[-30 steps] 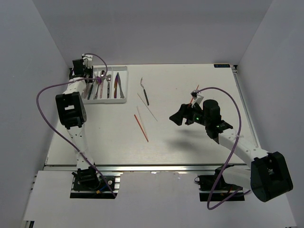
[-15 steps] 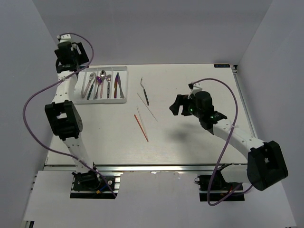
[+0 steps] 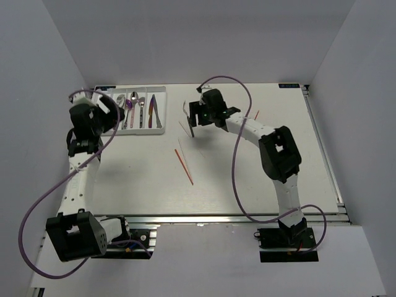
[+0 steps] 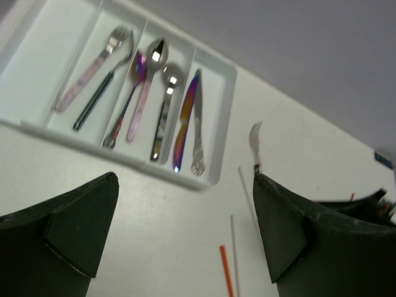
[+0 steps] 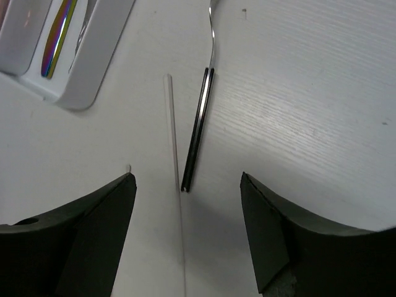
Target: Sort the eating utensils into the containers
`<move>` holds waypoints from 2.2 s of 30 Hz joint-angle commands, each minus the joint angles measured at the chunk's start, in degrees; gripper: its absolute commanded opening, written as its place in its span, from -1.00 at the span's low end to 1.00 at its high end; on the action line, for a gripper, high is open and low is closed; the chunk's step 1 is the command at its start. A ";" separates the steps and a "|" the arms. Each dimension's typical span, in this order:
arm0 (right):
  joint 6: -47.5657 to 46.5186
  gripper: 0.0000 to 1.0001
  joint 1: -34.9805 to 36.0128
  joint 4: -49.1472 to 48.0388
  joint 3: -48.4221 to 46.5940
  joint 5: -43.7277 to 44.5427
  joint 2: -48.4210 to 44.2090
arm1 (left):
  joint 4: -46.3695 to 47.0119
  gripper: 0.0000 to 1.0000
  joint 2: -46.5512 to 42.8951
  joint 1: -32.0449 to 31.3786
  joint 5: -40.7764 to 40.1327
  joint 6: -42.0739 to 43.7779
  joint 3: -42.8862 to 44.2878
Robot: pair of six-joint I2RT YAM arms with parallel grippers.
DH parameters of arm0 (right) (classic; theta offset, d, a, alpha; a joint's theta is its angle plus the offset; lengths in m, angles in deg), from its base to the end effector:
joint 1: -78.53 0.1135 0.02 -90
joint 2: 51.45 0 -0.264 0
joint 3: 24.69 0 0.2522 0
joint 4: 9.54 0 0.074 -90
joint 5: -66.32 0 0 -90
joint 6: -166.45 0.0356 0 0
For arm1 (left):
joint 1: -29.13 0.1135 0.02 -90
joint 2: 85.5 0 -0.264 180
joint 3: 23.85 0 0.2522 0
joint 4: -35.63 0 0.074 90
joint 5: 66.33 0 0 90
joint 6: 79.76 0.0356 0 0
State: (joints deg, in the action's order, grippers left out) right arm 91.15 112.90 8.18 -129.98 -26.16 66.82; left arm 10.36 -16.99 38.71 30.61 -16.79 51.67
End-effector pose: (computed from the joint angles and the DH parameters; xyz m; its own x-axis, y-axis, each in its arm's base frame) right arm 0.3995 0.2751 0.2334 -0.5585 -0.0749 -0.8261 -0.4683 0.8505 0.2396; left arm 0.2743 0.0419 0.3557 -0.2516 -0.5000 -0.8287 -0.1868 0.8652 -0.4653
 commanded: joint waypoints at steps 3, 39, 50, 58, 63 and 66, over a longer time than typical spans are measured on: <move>-2.82 0.35 2.89 10.08 -16.65 10.56 10.62 | 0.35 0.96 -3.12 0.08 2.64 1.01 -9.72; -2.40 -1.00 1.41 10.92 -23.20 14.87 17.36 | 10.96 0.96 0.21 -1.05 21.32 -7.76 -12.44; 15.04 -1.00 -3.86 -22.17 14.41 -24.20 -17.28 | 51.21 0.96 5.84 -22.06 24.87 -29.03 -19.74; 42.06 -1.00 -4.84 -58.96 31.83 -49.10 -23.79 | 69.74 0.95 9.97 -26.11 28.30 -37.21 -21.94; 44.98 -1.00 -4.14 -61.54 32.73 -49.46 -25.11 | 79.97 0.87 11.99 -26.98 29.88 -42.49 -21.95; 46.56 -1.00 -3.35 -62.15 32.20 -49.99 -25.46 | 79.80 0.67 13.13 -27.16 30.24 -42.67 -22.11</move>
State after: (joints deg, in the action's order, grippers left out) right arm 133.11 108.92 -45.76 -96.69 -73.02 43.50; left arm 84.56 -4.70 12.00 59.18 -57.05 29.70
